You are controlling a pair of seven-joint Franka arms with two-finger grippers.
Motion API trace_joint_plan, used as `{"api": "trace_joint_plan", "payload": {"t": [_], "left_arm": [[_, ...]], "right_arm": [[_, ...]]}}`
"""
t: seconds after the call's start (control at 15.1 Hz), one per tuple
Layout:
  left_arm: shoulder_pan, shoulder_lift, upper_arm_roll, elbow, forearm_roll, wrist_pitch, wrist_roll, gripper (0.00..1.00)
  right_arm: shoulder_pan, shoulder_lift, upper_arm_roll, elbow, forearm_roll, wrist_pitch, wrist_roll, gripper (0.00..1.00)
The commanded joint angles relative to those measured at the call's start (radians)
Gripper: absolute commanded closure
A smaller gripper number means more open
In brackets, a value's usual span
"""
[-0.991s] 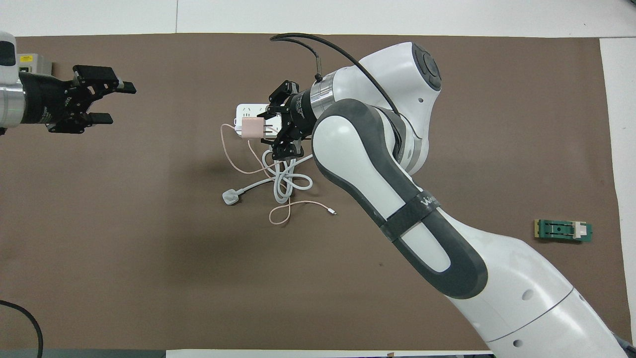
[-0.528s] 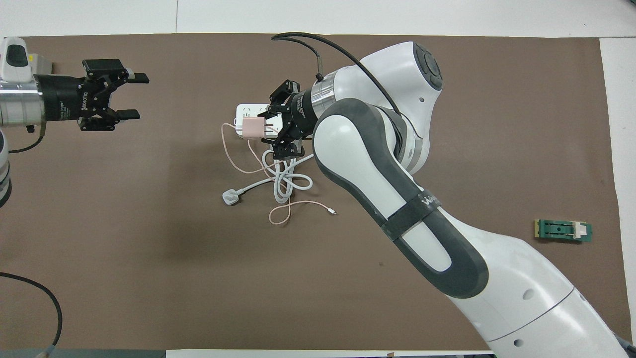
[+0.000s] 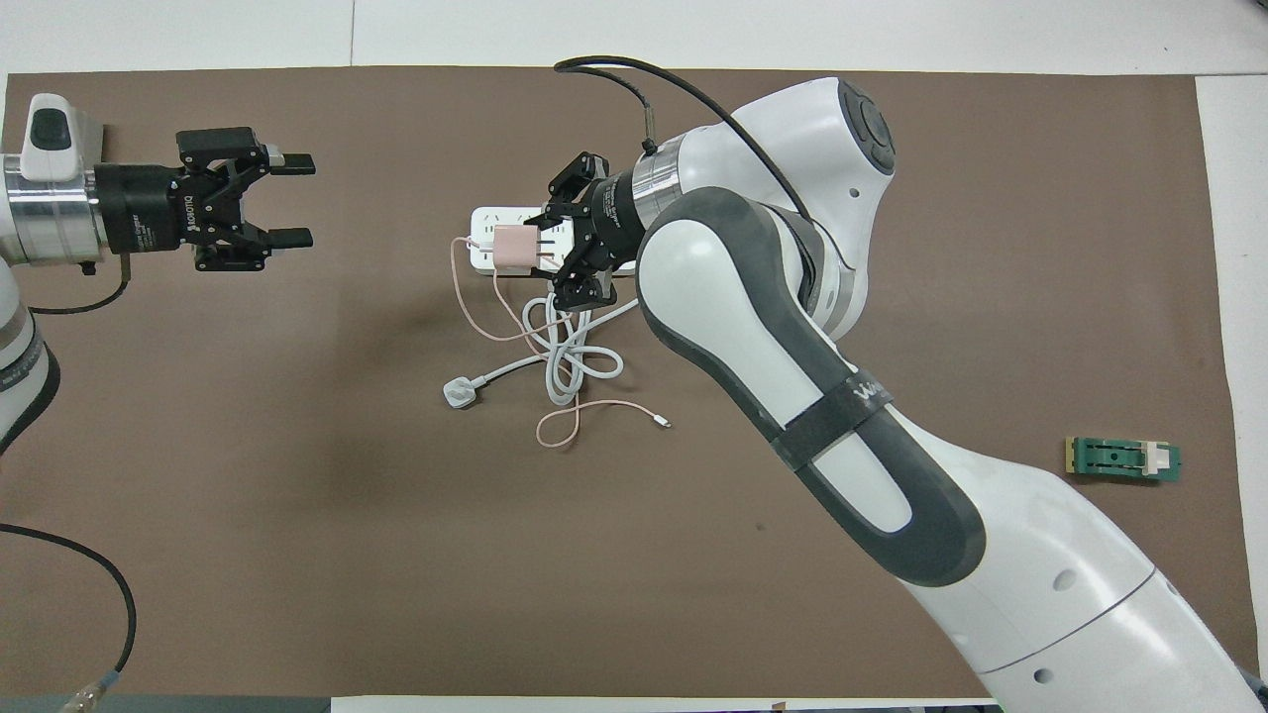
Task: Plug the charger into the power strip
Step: 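Hold the charger with the right gripper while the left gripper approaches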
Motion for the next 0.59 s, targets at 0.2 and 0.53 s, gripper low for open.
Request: {"api": "trace_joint_plan", "payload": {"t": [0.2,0.53], "left_arm": [[0.022,0.144,-0.026,0.092,-0.114,-0.144,0.271,0.0],[0.016,0.291,-0.052,0.22,-0.197,-0.24,0.445,0.0]], "right_arm": [[-0.009,0.005,0.005,0.012,-0.01,-0.011,0.003,1.0],[-0.006,0.005,0.005,0.012,-0.01,-0.014,-0.011,1.0]]}}
